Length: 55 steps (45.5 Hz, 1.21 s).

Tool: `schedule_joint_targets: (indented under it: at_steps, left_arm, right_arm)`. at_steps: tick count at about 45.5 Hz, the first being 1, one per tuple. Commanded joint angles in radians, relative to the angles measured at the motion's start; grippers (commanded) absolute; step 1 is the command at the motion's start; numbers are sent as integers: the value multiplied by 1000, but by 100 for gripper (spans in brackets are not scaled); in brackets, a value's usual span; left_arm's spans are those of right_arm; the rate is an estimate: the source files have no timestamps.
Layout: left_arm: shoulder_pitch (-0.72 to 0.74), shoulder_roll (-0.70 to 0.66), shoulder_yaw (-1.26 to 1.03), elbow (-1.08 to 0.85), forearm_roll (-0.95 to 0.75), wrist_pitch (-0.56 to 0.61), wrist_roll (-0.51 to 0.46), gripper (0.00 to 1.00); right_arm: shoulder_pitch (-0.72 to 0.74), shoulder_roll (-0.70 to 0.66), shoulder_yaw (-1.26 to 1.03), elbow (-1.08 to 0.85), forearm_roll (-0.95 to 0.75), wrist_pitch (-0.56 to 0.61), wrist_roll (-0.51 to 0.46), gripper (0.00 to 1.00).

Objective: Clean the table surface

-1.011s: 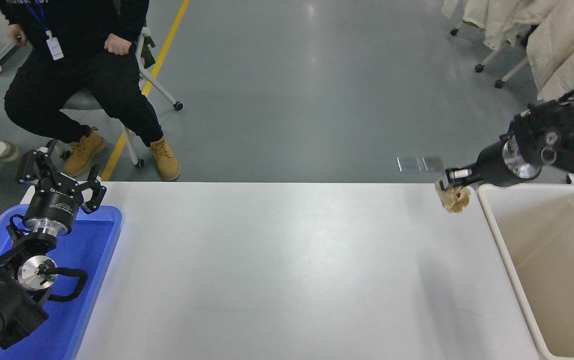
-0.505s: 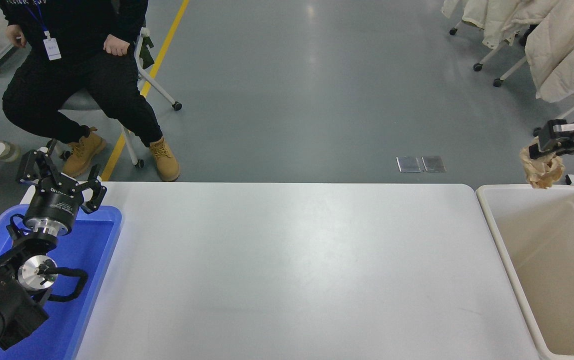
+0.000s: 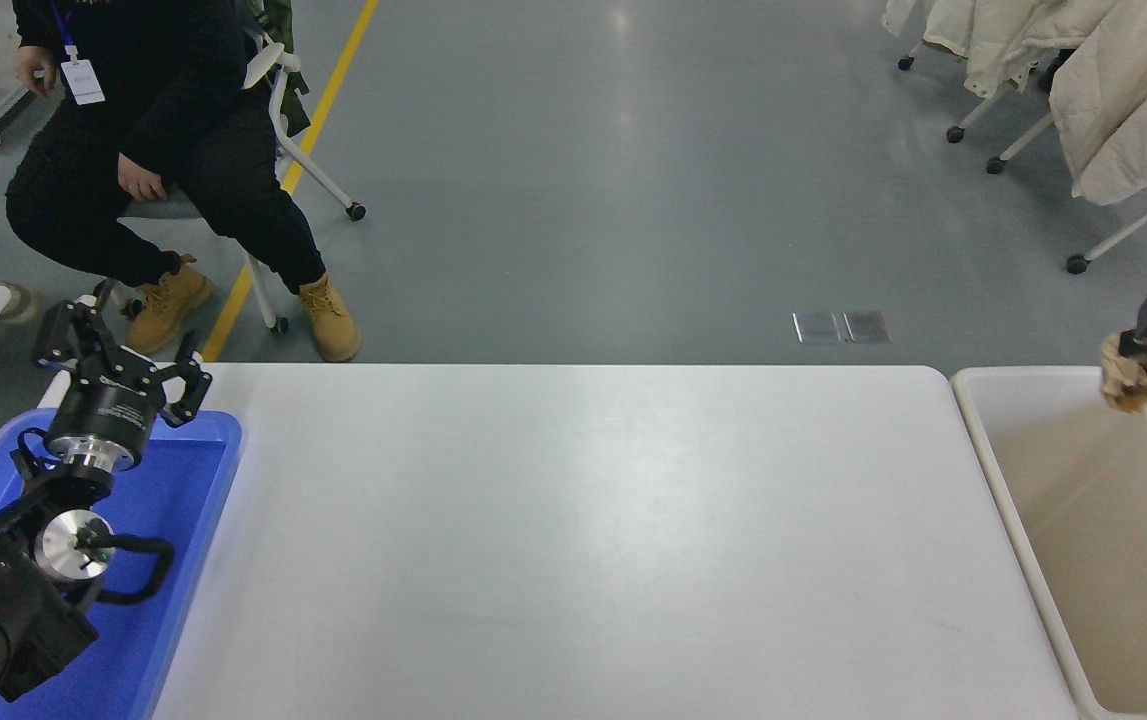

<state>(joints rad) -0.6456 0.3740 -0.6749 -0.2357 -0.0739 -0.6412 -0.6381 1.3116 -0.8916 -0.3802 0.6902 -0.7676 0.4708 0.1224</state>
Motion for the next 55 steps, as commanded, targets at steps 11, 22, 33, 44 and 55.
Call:
schedule_joint_targets:
  at_steps: [11, 22, 33, 44, 55]
  left_arm:
    - [0, 0, 0, 1, 0, 0, 0, 100]
    - [0, 0, 0, 1, 0, 0, 0, 100]
    - [0, 0, 0, 1, 0, 0, 0, 100]
    - [0, 0, 0, 1, -1, 2, 0, 100]
    - [0, 0, 0, 1, -1, 0, 0, 100]
  right_arm:
    - [-545, 422, 136, -705, 470, -425, -1, 5]
    - [-630, 577, 182, -847, 564, -521, -1, 5]
    - [-661, 651, 277, -844, 571, -624, -3, 5]
    - [-689, 706, 307, -844, 571, -653, -1, 5]
    - [-690, 706, 305, -834, 571, -653, -6, 6]
